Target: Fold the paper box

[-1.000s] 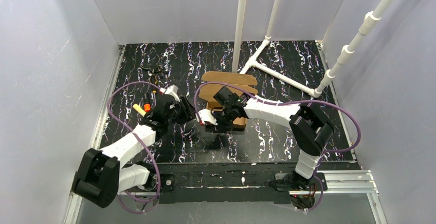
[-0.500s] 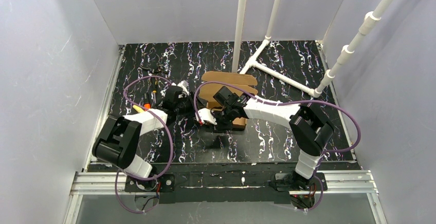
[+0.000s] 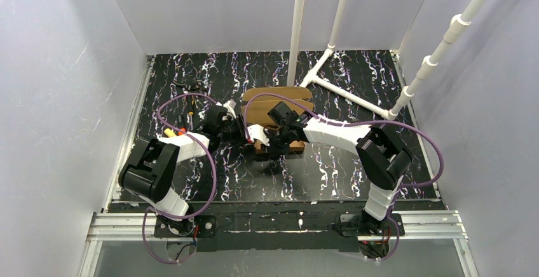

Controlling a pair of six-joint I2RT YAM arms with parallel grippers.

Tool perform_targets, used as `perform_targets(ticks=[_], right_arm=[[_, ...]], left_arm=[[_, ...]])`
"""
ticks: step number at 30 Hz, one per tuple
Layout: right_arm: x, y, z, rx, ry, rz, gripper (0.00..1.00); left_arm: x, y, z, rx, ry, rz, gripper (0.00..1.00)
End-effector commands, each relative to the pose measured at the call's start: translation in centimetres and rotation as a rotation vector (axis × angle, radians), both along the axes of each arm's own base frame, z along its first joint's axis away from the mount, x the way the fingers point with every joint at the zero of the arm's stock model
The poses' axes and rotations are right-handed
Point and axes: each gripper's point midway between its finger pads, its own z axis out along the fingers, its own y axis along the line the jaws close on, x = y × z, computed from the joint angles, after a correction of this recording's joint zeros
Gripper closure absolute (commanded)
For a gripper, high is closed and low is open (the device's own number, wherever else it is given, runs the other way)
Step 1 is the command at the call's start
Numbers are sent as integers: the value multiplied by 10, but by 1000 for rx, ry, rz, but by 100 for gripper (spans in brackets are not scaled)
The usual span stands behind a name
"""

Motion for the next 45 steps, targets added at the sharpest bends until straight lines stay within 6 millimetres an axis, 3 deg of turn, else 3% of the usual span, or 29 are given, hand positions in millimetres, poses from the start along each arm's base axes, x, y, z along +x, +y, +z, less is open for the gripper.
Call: perform_targets(ticks=[1,6,11,14,17,20,24,31,35,40,45], right_arm=[[17,10,4,23,-43,-64,77],[21,10,5,30,-55,-84,76],[37,10,7,37,-101,-177,81],[28,10,4,37,-66,-147,81],[7,9,11,45,-1,-43,72],[-11,2,28,76,35,58,64],[-28,-14,58,157,88,149,56],[-32,-47,90,327,146,128,41],[-27,-57,99,407,158,85,37],[-10,-60,101,410,109,5,35],[-1,-64,99,408,80,-39,34]], left_arm=[[-1,-3,4,-15,-1,-29,69],[-5,-2,4,-15,-1,-29,69],[-8,-3,3,-24,11,-36,72],[-10,-1,4,-22,9,-33,72],[-8,5,9,1,-21,-5,72],[-5,13,24,33,-62,17,64],[-7,23,53,78,-138,6,43],[0,97,84,328,-196,133,16],[25,146,97,333,-179,242,15],[61,209,87,477,-118,315,18],[91,244,73,547,-38,331,24]])
